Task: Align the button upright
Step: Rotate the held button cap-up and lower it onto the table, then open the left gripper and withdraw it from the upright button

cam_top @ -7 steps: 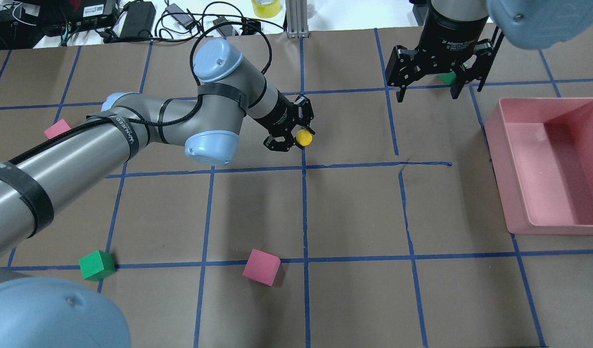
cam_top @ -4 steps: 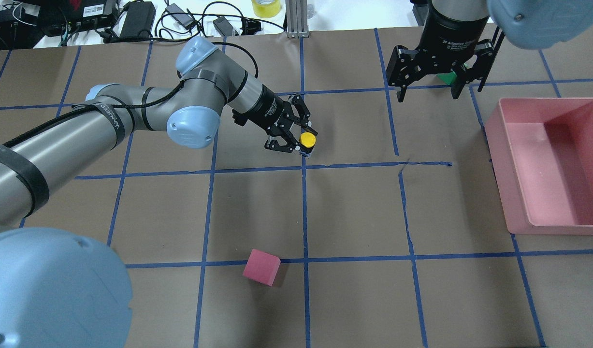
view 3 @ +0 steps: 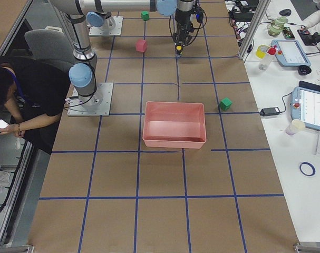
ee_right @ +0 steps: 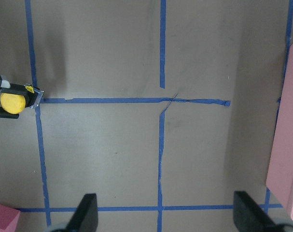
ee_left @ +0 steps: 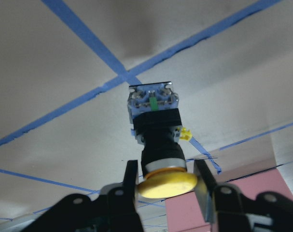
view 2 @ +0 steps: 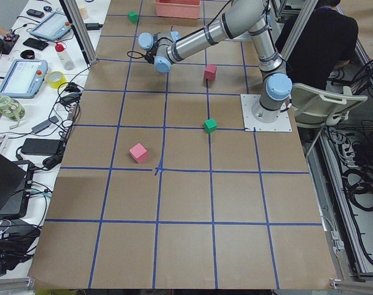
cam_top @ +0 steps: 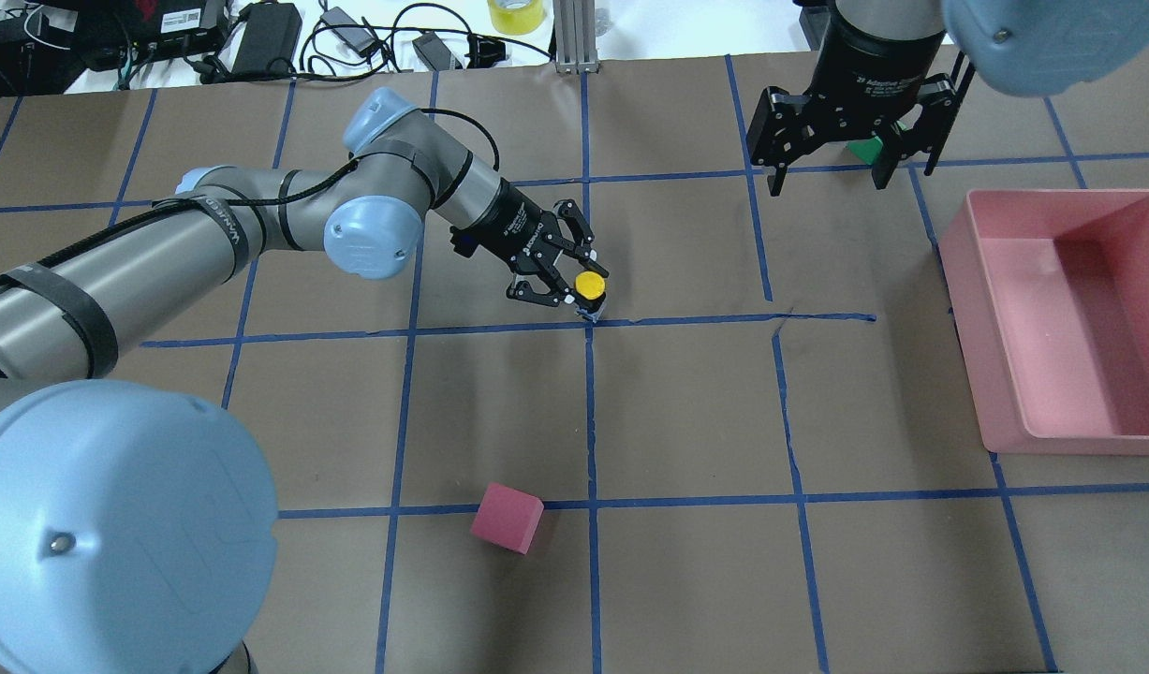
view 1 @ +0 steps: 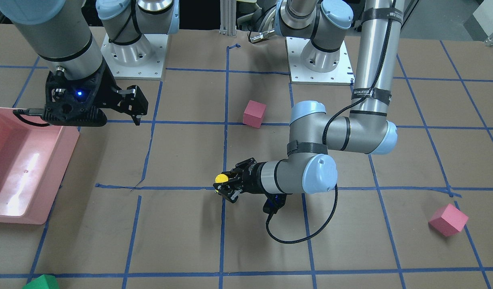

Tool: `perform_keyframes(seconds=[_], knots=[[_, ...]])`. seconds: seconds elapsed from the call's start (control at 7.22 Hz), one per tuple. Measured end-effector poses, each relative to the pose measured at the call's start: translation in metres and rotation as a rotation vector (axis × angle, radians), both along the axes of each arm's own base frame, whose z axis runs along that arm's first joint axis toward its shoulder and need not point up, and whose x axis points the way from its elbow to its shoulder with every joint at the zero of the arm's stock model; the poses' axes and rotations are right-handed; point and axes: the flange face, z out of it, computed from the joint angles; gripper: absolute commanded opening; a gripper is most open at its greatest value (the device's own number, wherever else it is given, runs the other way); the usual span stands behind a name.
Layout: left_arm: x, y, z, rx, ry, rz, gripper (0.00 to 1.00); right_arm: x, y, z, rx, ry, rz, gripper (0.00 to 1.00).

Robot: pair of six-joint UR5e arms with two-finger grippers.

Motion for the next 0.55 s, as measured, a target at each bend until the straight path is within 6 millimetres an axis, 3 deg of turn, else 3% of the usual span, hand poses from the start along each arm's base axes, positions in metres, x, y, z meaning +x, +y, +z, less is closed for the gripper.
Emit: perform_keyframes(seconds=[0.14, 0.28, 0.55], knots=[[0.0004, 0.0004, -0.004, 0.001, 0.001, -0.01, 0.85, 0.0001, -0.0006, -0.0002, -0.002, 0.0, 0.0, 1.0], [0.0008, 0.0011, -0.0053, 0.005, -0.002, -0.013, 0.98, -0.0003, -0.0009, 0.0, -0.004, -0.001, -0.001, 1.0], [0.0012, 0.0006, 0.0029, -0.005, -0.008, -0.007, 1.0, -0.0003, -0.0021, -0.0011, -0.004, -0.005, -0.001, 1.0]])
